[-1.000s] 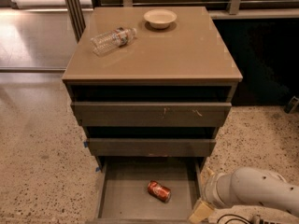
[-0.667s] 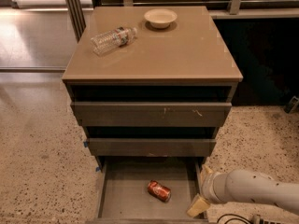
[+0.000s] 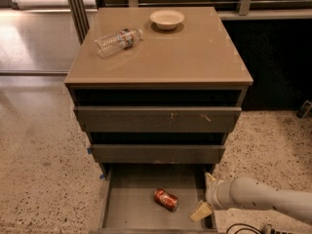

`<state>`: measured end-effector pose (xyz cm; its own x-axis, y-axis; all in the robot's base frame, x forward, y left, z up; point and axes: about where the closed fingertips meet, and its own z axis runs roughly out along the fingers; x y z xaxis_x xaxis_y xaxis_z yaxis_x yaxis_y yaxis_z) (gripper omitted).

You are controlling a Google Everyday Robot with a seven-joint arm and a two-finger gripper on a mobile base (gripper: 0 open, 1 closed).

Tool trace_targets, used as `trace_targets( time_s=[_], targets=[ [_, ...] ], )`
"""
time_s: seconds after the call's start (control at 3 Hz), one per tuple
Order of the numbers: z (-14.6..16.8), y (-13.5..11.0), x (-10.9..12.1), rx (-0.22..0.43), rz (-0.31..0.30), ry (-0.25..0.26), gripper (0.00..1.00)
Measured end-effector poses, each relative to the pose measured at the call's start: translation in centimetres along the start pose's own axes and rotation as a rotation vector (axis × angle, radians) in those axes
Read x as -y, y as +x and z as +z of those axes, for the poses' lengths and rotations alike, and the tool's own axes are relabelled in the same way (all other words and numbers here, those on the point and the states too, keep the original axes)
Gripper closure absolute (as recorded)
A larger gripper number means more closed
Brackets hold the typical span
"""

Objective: Pick coke can from bottom drawer and place on counter

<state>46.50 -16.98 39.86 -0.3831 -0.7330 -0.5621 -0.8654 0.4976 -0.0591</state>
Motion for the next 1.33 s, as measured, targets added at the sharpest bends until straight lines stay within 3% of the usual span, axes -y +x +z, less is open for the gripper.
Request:
trace_targets(
  time_s=[0.33,0.67,1.0,1.33],
  targets=[
    [2.4,0.0,-0.5,0.036,0.009,-0.028,0.0],
    [10.9,-1.3,-3.0,0.147,0.006,-0.138,0.0],
    [17.9,-0.8,-6.7,0.205,0.042,-0.211,0.0],
    [17.9,-0.8,-6.7,0.205,0.041,-0.211,0.0]
  ],
)
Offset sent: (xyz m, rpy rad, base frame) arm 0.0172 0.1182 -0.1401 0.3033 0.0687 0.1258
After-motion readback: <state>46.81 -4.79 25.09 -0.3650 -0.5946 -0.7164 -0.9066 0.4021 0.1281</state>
